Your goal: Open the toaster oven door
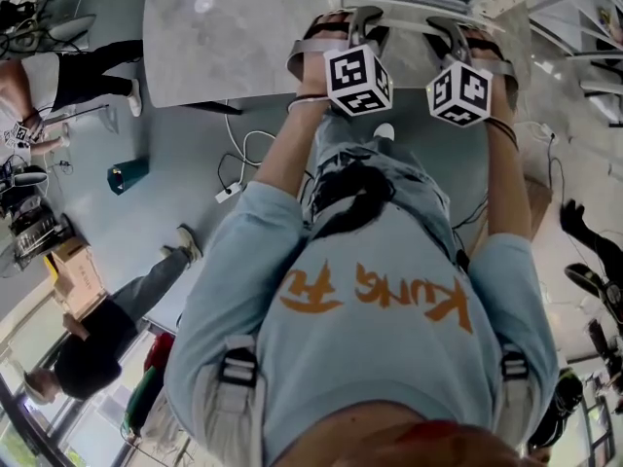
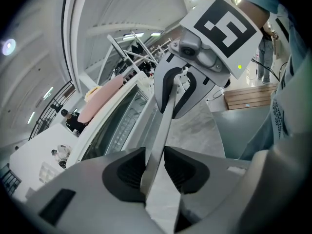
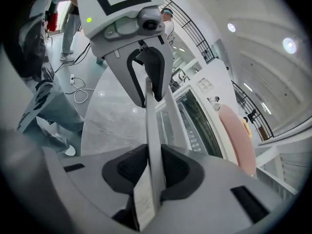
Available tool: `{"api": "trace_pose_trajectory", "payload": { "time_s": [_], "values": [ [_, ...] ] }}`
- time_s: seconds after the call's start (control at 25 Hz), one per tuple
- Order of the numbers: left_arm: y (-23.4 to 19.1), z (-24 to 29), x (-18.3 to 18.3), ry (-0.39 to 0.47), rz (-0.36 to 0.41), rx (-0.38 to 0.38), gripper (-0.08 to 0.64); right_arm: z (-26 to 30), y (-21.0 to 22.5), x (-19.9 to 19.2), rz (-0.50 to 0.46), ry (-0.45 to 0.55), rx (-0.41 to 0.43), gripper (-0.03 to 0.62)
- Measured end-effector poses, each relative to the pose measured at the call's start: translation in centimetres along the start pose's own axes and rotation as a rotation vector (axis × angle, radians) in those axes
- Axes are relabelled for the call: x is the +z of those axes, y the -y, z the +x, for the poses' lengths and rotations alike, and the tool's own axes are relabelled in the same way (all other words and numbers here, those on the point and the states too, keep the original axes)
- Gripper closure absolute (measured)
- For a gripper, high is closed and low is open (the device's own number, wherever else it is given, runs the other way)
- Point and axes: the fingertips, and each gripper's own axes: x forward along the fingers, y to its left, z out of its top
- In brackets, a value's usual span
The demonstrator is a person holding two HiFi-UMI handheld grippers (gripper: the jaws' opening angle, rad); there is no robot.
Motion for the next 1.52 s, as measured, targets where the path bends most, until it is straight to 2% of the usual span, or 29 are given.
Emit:
{"api": "trace_pose_trajectory", "payload": {
  "time_s": [0.72,1.0,1.32,1.52],
  "values": [
    [7.1,1.1,-4.0,-0.075,-0.015,-0.052,0.443,-0.1,-7.2,-1.6,0.067,-0.015,-0.077,0.500],
    [9.6,1.7,-5.1,-0.094,0.026,-0.060,0.436,0.4,-9.4,-2.5,0.068,-0.031,-0.110,0.503],
    [11.9,2.3,-6.8,-0.106,0.084,0.011,0.431,1.6,-12.0,-3.1,0.050,-0.055,-0.126,0.506],
    [13.6,2.7,-7.2,-0.118,0.093,-0.014,0.373,2.0,-13.1,-3.6,0.044,-0.053,-0.133,0.511]
  ]
}}
